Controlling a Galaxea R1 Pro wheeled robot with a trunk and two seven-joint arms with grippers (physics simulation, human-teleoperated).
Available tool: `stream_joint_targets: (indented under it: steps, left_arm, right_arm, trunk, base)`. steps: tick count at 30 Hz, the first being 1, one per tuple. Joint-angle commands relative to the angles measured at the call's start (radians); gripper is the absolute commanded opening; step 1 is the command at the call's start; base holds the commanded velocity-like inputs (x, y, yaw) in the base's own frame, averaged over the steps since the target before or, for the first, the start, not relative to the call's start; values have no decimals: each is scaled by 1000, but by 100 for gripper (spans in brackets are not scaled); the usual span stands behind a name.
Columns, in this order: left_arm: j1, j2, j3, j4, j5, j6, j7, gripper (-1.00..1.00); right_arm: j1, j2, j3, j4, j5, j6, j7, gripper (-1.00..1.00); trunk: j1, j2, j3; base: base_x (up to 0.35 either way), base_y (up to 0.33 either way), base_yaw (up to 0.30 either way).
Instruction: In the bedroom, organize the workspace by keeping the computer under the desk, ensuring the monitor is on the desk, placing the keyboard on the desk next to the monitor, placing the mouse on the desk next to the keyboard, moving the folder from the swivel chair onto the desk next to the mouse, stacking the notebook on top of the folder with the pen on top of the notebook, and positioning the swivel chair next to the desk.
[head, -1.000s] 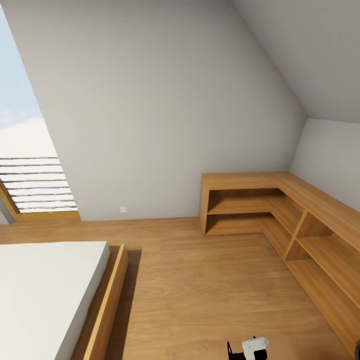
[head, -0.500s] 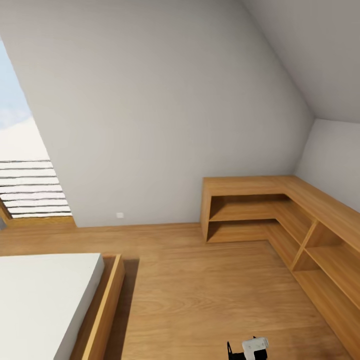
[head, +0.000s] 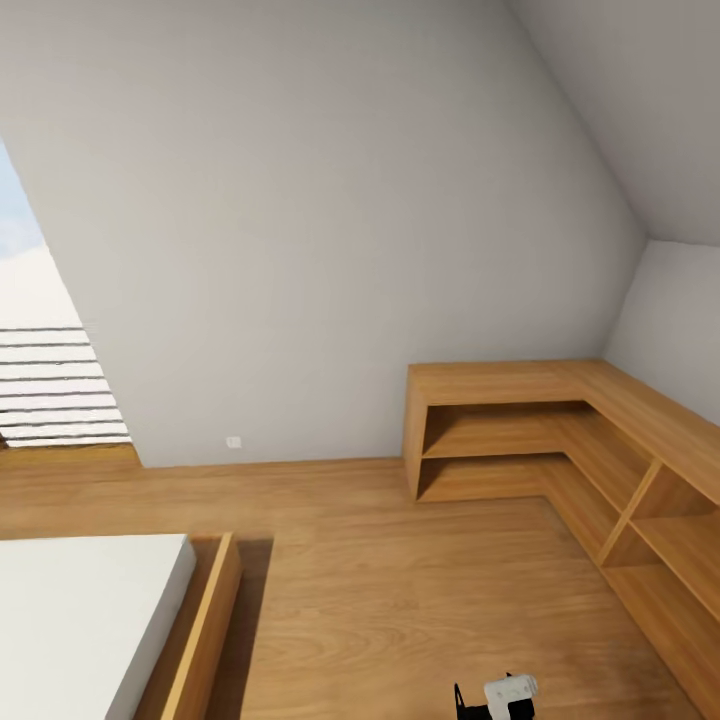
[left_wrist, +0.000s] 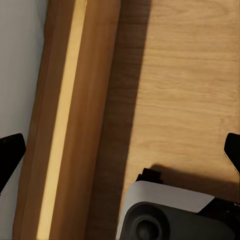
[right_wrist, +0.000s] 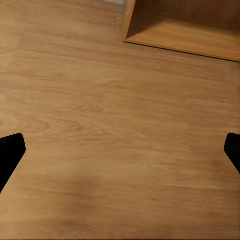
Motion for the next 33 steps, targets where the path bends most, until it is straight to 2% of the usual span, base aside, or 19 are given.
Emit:
stream_joint_targets:
  steps: [1, 33]
  left_arm:
    - [-1, 1, -9, -2, 9, -3, 5, 100]
    - [-1, 1, -9, -2, 9, -4, 5, 100]
  right_arm:
    - [-1, 1, 8, 2, 0, -2, -7, 100]
    - [-1, 1, 8, 2, 0, -2, -7, 100]
  trunk:
    - [1, -1, -2]
    - [1, -1, -2]
  base:
    - [321, 0, 0]
    - [321, 0, 0]
